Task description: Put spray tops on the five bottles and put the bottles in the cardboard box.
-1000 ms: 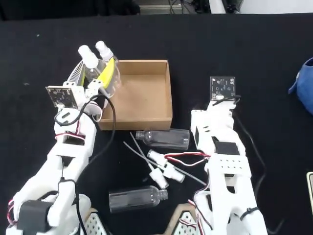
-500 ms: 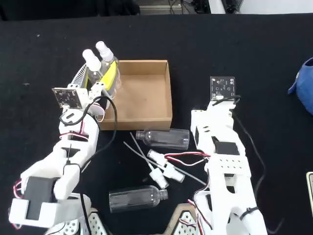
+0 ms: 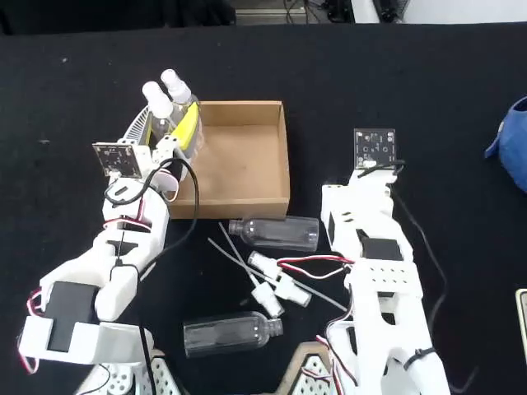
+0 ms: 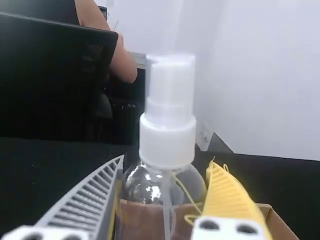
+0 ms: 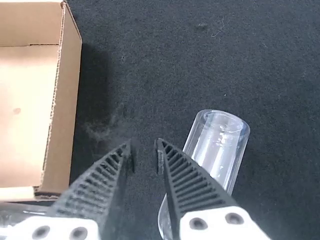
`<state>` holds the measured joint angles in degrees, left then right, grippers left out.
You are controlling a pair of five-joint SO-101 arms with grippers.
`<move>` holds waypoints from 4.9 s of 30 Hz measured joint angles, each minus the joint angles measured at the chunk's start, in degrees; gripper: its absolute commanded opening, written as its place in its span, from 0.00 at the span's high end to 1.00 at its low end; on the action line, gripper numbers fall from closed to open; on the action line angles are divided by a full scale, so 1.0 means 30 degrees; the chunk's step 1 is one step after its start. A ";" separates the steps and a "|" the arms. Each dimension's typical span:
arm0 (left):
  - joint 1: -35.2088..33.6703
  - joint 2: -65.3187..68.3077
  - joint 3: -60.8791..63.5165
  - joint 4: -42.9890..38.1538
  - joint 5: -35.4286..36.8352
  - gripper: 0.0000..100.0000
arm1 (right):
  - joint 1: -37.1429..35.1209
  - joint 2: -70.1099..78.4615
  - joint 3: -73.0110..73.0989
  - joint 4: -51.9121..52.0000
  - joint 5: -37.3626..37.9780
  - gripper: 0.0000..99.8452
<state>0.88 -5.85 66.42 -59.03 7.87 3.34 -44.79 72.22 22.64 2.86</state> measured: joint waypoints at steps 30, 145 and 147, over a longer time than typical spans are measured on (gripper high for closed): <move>0.0029 0.4864 -0.0527 -0.4132 -0.1143 0.97 | 0.0000 0.0000 0.0000 0.0000 0.0000 0.94; -0.0234 0.4894 -0.1026 -0.1524 -0.1934 0.76 | 0.0000 0.0000 0.0000 0.0000 0.0000 0.94; -0.0234 0.4161 -0.0703 -0.1524 -0.1934 0.76 | 0.0000 0.0000 0.0000 0.0000 0.0000 0.94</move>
<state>0.18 6.64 64.31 -63.60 2.07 3.34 -44.79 72.22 22.64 2.86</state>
